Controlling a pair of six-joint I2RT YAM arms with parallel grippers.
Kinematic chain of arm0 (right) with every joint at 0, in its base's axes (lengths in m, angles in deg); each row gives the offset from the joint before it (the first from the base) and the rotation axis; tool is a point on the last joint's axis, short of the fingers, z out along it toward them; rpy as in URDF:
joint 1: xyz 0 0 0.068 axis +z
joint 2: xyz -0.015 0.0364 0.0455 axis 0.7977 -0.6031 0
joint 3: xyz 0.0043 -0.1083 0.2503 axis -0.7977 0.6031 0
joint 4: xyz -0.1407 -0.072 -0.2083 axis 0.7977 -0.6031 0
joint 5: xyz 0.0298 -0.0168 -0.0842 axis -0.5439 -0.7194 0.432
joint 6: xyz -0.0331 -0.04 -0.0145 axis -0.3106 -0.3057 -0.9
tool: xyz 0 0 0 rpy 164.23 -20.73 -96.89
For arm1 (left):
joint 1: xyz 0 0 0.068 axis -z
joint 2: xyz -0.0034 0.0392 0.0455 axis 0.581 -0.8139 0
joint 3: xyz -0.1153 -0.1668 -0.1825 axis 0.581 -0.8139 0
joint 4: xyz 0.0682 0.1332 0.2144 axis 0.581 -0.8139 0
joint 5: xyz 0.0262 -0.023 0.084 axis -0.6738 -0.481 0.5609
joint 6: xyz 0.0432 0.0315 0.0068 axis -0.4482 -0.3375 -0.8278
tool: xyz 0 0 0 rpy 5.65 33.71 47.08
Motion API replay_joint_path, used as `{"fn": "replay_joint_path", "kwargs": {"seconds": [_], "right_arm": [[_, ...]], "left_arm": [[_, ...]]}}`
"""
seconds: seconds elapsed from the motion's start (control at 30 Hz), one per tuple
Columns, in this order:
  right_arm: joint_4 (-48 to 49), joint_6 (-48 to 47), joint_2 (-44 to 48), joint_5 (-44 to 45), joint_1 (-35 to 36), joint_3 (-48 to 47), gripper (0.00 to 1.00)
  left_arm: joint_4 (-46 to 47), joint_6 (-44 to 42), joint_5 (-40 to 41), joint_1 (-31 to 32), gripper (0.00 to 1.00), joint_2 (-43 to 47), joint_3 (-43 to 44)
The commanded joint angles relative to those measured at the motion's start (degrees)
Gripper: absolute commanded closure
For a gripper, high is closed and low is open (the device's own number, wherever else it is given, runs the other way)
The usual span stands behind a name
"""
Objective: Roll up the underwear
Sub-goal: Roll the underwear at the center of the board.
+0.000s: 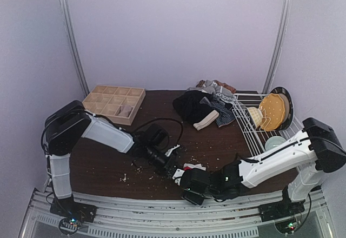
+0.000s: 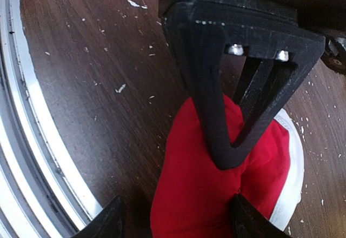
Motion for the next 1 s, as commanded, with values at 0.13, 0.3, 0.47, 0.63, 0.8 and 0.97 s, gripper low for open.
{"fn": "replay_joint_path", "kwargs": {"seconds": [0.13,0.3,0.47,0.63,0.8,0.97], "right_arm": [[-7.41,1.05,-5.28,6.69,0.11,-3.0,0.42],[-11.12,3.8,-8.01,8.27,-0.45,-3.6,0.69],[-5.17,5.21,-3.35,1.27,-0.74,0.67,0.97],[1.9,7.87,1.16,-10.34,-2.43,3.81,1.0],[7.98,12.39,3.68,-19.09,-5.6,7.24,1.0],[14.95,17.74,4.86,-29.3,-10.79,11.64,1.0]], "left_arm": [[-8.3,0.47,1.62,0.71,1.0,-3.79,-1.85],[-8.38,0.48,1.3,0.76,1.0,-3.01,-2.18],[-7.85,1.15,3.41,0.73,0.87,-0.71,-3.8],[-7.21,2.49,10.72,0.37,0.3,7.07,-8.24],[-7.93,2.19,20.55,0.27,0.02,16.76,-12.45],[-1.38,1.59,30.31,0.27,0.02,25.67,-19.86]]}}
